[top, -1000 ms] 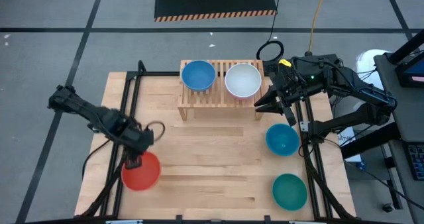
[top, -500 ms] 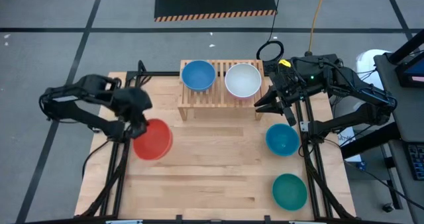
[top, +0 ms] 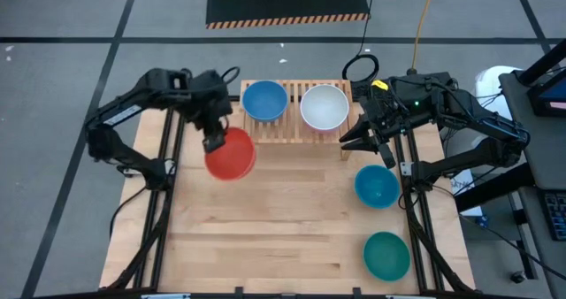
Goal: Place and stack bowls onto a shelf
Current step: Stack the orange bowl on top of the light blue bowl on the shelf
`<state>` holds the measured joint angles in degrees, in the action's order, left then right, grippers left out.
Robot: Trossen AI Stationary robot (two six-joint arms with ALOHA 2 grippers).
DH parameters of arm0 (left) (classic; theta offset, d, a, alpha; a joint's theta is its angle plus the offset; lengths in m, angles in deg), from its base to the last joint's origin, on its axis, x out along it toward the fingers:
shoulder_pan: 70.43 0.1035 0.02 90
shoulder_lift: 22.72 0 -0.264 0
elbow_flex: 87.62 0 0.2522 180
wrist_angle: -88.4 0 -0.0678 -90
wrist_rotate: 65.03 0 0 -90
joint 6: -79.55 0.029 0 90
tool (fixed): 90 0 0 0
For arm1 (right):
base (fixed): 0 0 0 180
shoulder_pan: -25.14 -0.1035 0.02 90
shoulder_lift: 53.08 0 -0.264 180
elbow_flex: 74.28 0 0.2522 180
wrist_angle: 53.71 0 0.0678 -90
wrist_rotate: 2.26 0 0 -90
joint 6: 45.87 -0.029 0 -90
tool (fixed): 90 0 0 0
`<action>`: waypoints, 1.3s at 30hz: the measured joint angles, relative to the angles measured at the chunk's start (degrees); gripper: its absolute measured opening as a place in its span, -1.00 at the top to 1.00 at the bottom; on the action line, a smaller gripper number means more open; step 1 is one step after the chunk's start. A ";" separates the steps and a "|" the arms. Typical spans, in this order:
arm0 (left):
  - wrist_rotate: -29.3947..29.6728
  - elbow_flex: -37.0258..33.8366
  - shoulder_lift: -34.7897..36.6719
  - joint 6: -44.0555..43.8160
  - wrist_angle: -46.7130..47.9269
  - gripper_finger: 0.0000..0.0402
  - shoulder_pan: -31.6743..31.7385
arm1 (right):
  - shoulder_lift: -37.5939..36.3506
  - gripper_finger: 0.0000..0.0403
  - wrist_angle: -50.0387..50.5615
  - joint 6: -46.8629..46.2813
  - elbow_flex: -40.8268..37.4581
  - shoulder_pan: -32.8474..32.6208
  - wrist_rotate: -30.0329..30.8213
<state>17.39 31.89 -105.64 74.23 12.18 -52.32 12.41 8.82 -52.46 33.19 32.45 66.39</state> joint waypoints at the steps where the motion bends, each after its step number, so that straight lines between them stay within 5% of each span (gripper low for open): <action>1: -0.02 1.39 -0.98 0.33 -0.11 0.96 1.12 | 0.00 0.57 0.14 0.00 0.00 0.01 -0.01; 14: -0.07 18.82 -10.62 5.76 -1.65 0.96 12.08 | 0.00 0.57 1.89 0.94 0.00 0.00 -0.01; 23: -6.27 28.80 -20.37 10.72 -1.25 0.96 18.69 | 0.00 0.57 3.50 1.31 0.00 0.02 0.00; 39: -6.47 29.25 -25.69 11.56 0.00 0.96 27.26 | 0.00 0.57 4.15 1.33 0.00 0.01 0.00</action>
<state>10.92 61.14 -131.32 85.78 12.18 -25.06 12.41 12.97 -51.12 33.19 32.46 66.39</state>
